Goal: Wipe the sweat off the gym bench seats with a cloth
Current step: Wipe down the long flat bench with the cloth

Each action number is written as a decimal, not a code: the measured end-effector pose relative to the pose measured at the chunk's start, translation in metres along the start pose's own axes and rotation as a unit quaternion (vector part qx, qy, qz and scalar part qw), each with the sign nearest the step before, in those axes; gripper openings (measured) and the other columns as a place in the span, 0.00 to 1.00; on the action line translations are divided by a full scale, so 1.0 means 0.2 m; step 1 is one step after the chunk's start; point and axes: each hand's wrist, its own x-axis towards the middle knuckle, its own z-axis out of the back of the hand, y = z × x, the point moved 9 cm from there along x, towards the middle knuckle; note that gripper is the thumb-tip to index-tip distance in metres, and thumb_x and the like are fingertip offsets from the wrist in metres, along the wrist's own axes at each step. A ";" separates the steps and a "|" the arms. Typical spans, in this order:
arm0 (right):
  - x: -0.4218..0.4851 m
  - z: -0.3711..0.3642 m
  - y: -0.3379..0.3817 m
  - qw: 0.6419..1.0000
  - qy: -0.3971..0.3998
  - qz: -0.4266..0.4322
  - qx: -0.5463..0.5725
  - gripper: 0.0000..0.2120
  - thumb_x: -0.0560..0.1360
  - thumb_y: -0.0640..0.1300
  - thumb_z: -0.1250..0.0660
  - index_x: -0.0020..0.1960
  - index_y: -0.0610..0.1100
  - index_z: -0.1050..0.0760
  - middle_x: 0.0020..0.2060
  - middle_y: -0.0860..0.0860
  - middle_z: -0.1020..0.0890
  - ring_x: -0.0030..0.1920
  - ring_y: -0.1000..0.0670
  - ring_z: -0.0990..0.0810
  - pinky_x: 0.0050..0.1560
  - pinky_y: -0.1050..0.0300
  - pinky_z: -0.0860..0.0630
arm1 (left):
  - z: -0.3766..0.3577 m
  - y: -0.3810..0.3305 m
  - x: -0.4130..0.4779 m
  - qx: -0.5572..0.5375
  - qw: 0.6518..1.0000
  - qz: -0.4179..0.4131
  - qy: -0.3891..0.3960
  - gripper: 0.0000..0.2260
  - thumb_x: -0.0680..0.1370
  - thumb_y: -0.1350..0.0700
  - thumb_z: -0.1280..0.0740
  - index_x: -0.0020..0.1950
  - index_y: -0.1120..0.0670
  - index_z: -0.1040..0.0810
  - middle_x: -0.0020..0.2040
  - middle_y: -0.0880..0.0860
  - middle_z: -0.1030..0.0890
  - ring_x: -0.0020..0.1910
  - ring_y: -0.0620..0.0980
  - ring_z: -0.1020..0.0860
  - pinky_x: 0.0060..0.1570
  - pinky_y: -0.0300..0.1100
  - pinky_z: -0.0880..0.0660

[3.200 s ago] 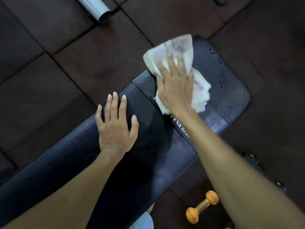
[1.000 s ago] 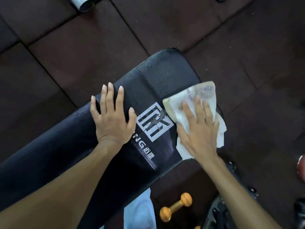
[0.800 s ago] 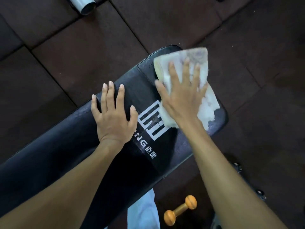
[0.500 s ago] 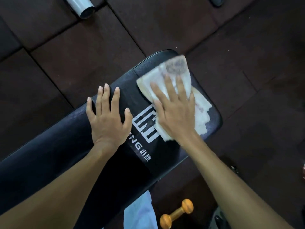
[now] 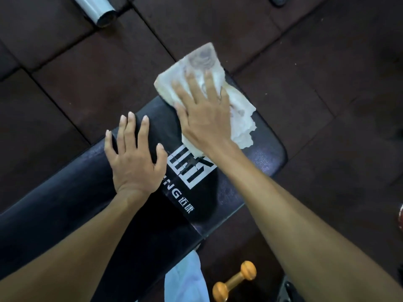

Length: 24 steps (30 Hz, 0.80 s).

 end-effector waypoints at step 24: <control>0.11 -0.03 0.06 0.997 0.056 -0.051 -0.022 0.22 0.82 0.58 0.48 0.76 0.58 0.38 0.78 0.54 0.42 0.78 0.43 0.46 0.71 0.39 0.46 | -0.02 0.01 0.00 -0.001 1.000 -0.006 0.011 0.27 0.78 0.47 0.46 0.76 0.57 0.39 0.77 0.59 0.41 0.77 0.55 0.46 0.74 0.60 0.52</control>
